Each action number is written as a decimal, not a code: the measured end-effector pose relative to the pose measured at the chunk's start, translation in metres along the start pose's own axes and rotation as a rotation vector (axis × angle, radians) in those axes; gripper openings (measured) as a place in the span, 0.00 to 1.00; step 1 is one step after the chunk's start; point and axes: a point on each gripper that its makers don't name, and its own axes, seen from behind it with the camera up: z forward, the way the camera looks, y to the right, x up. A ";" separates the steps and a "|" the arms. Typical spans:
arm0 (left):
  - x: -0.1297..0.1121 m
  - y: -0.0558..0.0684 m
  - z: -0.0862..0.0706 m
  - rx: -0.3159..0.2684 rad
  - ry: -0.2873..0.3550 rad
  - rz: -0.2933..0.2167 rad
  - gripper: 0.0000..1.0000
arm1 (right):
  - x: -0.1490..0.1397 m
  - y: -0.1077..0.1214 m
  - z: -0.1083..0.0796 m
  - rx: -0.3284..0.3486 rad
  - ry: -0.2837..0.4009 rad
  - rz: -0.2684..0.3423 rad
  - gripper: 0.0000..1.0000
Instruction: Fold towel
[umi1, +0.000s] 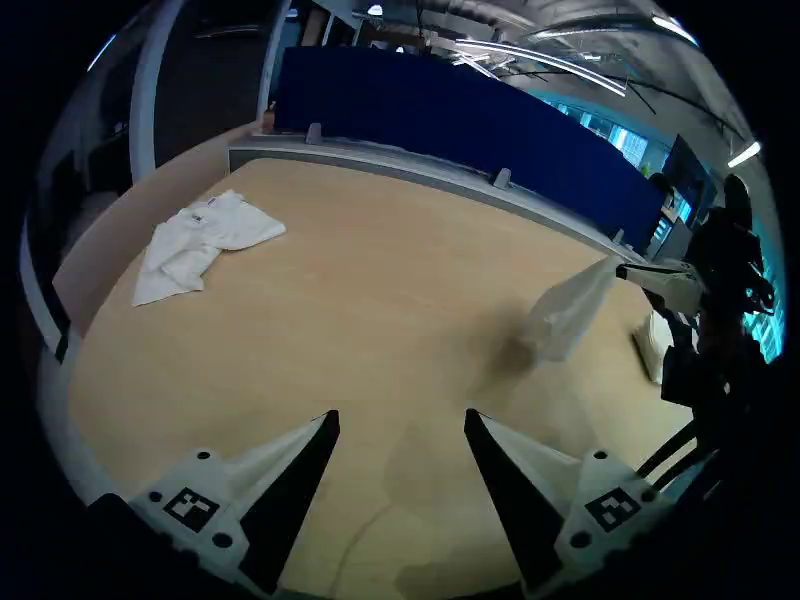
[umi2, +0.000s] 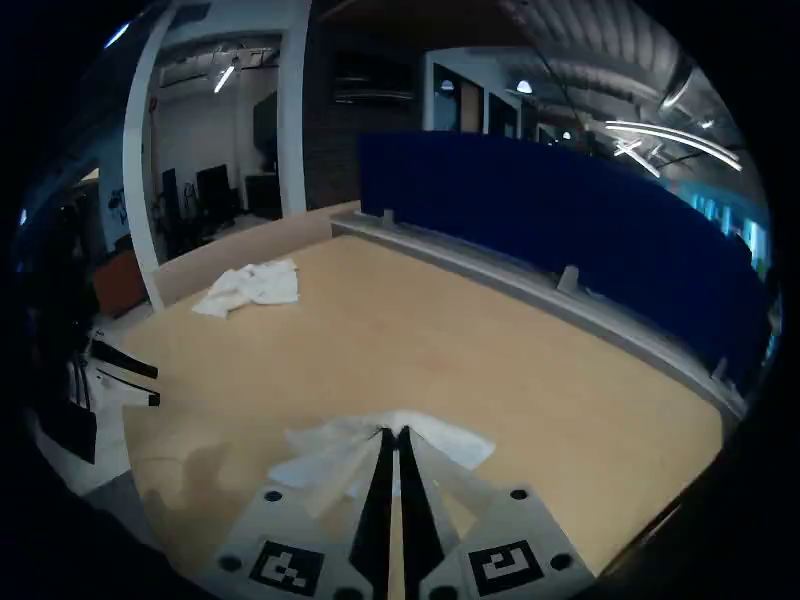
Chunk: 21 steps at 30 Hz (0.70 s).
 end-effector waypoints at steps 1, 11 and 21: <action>0.002 0.002 0.000 -0.004 0.003 0.002 0.93 | 0.005 0.002 -0.003 -0.004 0.010 0.001 0.04; 0.015 0.020 0.001 -0.035 0.020 0.022 0.93 | 0.023 0.021 -0.027 -0.045 0.058 0.027 0.04; 0.021 0.034 0.003 -0.054 0.022 0.040 0.93 | 0.026 0.053 -0.060 -0.101 0.092 0.085 0.04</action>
